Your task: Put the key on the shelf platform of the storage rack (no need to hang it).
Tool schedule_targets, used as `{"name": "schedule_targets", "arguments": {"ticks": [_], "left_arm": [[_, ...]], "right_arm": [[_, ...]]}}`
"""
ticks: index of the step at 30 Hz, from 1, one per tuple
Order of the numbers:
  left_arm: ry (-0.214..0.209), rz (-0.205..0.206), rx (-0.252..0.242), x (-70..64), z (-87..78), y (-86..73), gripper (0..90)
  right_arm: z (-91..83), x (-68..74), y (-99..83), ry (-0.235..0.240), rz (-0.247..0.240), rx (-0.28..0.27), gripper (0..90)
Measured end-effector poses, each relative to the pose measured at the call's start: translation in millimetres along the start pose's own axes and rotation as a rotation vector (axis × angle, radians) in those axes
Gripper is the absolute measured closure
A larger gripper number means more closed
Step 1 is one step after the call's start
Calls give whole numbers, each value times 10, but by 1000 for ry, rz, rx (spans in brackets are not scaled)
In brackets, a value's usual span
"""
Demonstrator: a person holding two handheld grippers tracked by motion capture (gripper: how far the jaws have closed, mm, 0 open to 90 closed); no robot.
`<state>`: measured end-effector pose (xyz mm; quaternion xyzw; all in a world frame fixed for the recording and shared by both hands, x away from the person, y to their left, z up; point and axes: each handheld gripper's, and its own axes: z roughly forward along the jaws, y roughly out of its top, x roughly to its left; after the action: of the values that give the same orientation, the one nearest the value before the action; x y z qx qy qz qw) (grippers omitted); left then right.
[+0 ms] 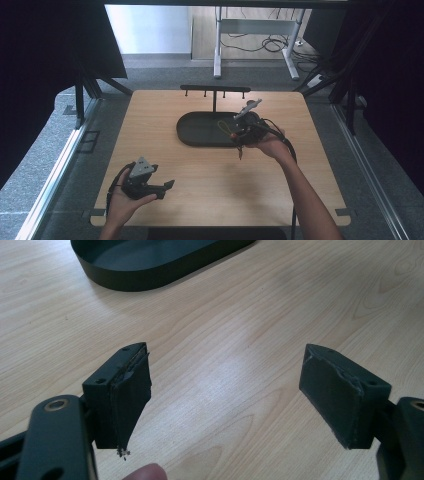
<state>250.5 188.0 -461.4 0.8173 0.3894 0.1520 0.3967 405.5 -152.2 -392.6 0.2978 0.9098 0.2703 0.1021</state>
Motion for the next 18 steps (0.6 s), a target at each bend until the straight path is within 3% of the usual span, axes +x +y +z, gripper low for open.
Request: {"name": "schedule_targets", "arguments": {"ticks": [18], "left_arm": [[1,-5,-3,18,-19,-2,210]], "right_arm": [[78,-120,184,-3,-6,28,667]]}}
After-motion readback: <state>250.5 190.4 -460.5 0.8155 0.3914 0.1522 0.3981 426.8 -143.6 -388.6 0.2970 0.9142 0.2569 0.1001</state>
